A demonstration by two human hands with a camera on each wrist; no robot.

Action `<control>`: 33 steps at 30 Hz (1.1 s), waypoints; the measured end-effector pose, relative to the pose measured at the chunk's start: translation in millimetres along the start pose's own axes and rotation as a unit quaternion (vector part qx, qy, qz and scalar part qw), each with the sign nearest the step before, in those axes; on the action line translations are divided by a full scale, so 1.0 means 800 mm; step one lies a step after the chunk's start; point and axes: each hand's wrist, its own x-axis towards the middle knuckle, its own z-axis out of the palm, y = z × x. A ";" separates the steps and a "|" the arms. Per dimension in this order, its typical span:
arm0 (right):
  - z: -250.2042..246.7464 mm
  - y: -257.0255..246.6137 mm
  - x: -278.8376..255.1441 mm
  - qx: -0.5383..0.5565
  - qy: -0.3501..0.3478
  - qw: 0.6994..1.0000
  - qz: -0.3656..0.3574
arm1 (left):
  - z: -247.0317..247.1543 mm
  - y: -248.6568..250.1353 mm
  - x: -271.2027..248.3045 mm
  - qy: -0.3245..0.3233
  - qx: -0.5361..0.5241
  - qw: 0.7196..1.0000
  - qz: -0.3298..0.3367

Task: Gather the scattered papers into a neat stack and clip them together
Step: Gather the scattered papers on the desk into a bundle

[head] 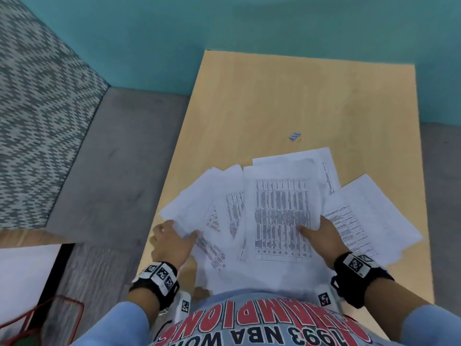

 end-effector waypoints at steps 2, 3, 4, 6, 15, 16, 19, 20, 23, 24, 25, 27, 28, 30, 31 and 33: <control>-0.010 0.005 -0.005 0.018 -0.002 1.000 0.006 | -0.002 -0.025 0.020 -0.038 -0.013 0.996 -0.080; -0.015 0.007 -0.007 0.030 -0.010 0.999 0.010 | 0.000 -0.035 0.027 -0.054 -0.045 0.991 -0.116; -0.017 0.010 -0.009 0.045 -0.016 0.999 0.018 | 0.004 -0.042 0.032 -0.067 -0.086 0.984 -0.141; -0.019 0.013 -0.013 0.069 -0.032 0.996 0.036 | 0.012 -0.037 0.029 -0.088 -0.160 0.971 -0.151; -0.009 0.025 -0.018 0.026 -0.105 0.993 0.054 | 0.033 0.031 -0.012 -0.158 -0.261 0.952 -0.005; -0.009 0.041 -0.009 0.017 -0.114 0.992 0.052 | 0.033 0.030 -0.013 -0.152 -0.265 0.952 0.003; -0.007 0.034 -0.018 -0.075 -0.112 0.990 0.048 | 0.037 0.031 -0.015 -0.163 -0.292 0.942 0.015; -0.007 0.025 -0.025 -0.131 -0.096 0.986 0.028 | 0.039 0.031 -0.015 -0.162 -0.270 0.949 0.025; -0.007 0.013 -0.038 -0.328 0.033 0.942 -0.067 | 0.051 0.033 -0.011 -0.095 -0.047 0.992 0.066; -0.006 0.011 -0.040 -0.363 0.053 0.926 -0.086 | 0.053 0.038 -0.013 -0.087 -0.002 0.994 0.068; -0.006 0.010 -0.041 -0.389 0.053 0.915 -0.092 | 0.055 0.045 -0.017 -0.094 0.008 0.993 0.069; -0.005 0.010 -0.040 -0.395 0.021 0.916 -0.072 | 0.057 0.057 -0.022 -0.122 -0.043 0.989 0.075; -0.005 0.010 -0.039 -0.383 0.010 0.922 -0.063 | 0.059 0.061 -0.022 -0.136 -0.085 0.984 0.077; -0.006 0.007 -0.037 -0.366 0.006 0.928 -0.062 | 0.060 0.062 -0.016 -0.156 -0.186 0.967 0.076; -0.007 0.004 -0.036 -0.356 0.000 0.933 -0.061 | 0.059 0.062 -0.015 -0.150 -0.217 0.962 0.074; -0.011 0.002 -0.034 -0.319 -0.006 0.946 -0.057 | 0.057 0.060 -0.013 -0.126 -0.274 0.951 0.067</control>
